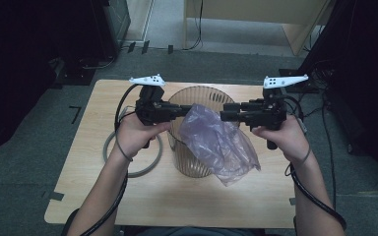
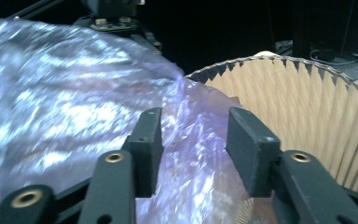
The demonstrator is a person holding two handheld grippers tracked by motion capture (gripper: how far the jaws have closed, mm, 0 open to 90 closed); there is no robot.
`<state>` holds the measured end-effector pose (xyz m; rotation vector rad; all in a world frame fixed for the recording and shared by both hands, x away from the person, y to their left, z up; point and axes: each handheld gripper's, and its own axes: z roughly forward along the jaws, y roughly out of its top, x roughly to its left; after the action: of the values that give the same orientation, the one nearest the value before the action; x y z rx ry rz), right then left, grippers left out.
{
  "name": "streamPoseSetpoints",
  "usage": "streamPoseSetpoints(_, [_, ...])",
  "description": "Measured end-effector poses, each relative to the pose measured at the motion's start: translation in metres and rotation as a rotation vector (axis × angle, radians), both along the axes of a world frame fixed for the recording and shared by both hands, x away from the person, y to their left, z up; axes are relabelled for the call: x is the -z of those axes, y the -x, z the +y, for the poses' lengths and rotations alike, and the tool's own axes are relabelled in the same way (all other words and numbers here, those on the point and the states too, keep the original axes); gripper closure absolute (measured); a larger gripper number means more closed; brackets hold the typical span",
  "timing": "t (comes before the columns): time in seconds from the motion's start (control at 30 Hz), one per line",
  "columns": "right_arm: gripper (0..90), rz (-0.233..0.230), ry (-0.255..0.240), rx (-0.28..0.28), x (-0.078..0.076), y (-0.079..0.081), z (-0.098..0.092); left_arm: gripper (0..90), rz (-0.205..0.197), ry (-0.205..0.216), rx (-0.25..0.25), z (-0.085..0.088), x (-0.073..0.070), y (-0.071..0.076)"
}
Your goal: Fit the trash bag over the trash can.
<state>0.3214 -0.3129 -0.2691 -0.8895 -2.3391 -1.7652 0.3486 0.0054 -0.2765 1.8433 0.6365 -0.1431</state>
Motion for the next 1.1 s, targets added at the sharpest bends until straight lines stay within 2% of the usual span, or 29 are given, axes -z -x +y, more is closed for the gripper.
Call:
streamPoseSetpoints(0.1, [45.8,-0.031,0.011,-0.017,0.003,0.001,0.002,90.0,0.005,0.009,-0.017,0.004,0.001,-0.003])
streamPoseSetpoints(0.13, [45.8,-0.031,0.011,-0.017,0.003,0.001,0.002,90.0,0.005,0.009,-0.017,0.004,0.001,-0.003])
streamPoseSetpoints(0.17, [42.9,-0.063,0.038,-0.039,0.009,0.002,0.005,90.0,0.004,0.008,-0.023,0.005,0.001,-0.004])
streamPoseSetpoints(0.23, [43.1,-0.048,0.056,-0.051,0.014,0.000,0.008,90.0,0.007,0.009,-0.025,0.007,0.001,-0.006])
streamPoseSetpoints(0.33, [60.3,-0.019,0.073,-0.069,0.020,-0.002,0.013,90.0,0.013,0.014,-0.030,0.008,0.002,-0.008])
streamPoseSetpoints(0.37, [60.3,-0.019,0.073,-0.069,0.020,-0.002,0.013,90.0,0.013,0.014,-0.030,0.008,0.002,-0.008])
streamPoseSetpoints(0.4, [74.1,0.003,0.093,-0.077,0.021,-0.003,0.017,90.0,0.020,0.016,-0.031,0.008,0.004,-0.009])
streamPoseSetpoints(0.47, [84.3,0.028,0.108,-0.069,0.022,-0.003,0.020,90.0,0.027,0.016,-0.034,0.009,0.005,-0.011])
streamPoseSetpoints(0.53, [90.0,0.052,0.109,-0.058,0.022,-0.005,0.021,90.0,0.029,0.015,-0.036,0.011,0.005,-0.012])
streamPoseSetpoints(0.6, [90.0,0.061,0.103,-0.042,0.021,-0.006,0.020,89.3,0.029,0.018,-0.039,0.012,0.005,-0.012])
streamPoseSetpoints(0.7, [90.0,0.068,0.087,-0.010,0.019,-0.007,0.014,81.1,0.024,0.015,-0.036,0.014,0.003,-0.011])
streamPoseSetpoints(0.97, [90.0,0.072,0.049,0.050,0.014,-0.009,-0.004,68.4,-0.014,-0.002,-0.050,0.023,-0.001,-0.005])
streamPoseSetpoints(1.1, [90.0,0.080,0.022,0.086,0.014,-0.012,-0.012,64.6,-0.037,-0.016,-0.035,0.027,-0.003,0.001])
